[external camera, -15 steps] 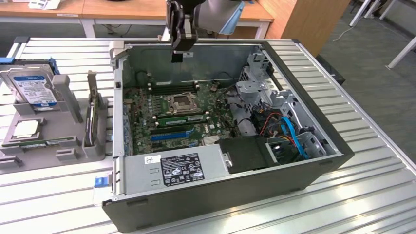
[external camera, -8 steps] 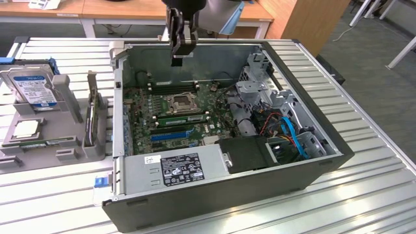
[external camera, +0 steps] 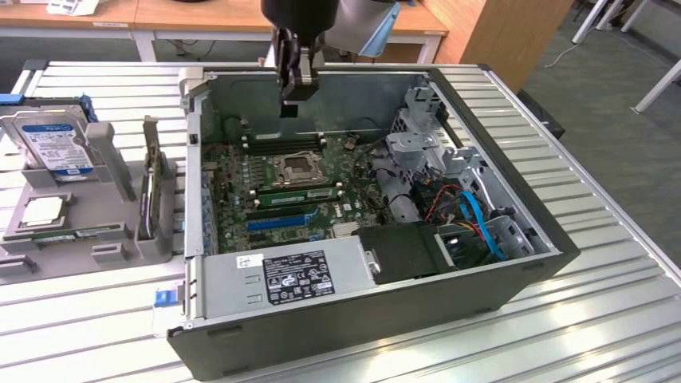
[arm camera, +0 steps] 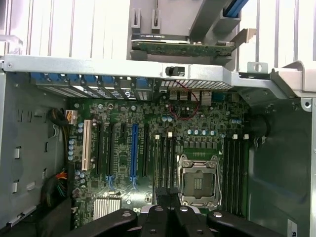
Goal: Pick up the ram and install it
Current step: 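Press down the ram until it locks into place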
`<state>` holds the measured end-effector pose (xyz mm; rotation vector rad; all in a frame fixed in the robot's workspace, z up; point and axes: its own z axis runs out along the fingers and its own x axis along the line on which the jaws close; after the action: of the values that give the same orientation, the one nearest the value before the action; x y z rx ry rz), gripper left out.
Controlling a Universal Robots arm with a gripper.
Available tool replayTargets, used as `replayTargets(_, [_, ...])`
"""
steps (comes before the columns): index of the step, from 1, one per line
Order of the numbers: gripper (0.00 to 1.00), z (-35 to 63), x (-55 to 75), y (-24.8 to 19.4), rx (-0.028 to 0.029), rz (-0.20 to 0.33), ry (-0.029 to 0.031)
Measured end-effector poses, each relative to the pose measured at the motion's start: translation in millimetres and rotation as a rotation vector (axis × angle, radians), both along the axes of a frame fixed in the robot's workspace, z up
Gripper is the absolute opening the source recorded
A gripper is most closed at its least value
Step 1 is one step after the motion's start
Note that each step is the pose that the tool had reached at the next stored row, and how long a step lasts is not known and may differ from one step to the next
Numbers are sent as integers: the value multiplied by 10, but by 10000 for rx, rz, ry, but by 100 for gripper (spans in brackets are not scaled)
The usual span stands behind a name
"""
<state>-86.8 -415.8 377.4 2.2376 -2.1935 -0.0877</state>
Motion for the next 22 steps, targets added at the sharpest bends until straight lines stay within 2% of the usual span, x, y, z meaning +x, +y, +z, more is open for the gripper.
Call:
replayTargets(7, [10,-91,0,0,0,-1,0])
replayTargets(12, [10,-97,4,0,-1,-1,1])
replayTargets(22, [10,-98,251,0,0,0,25])
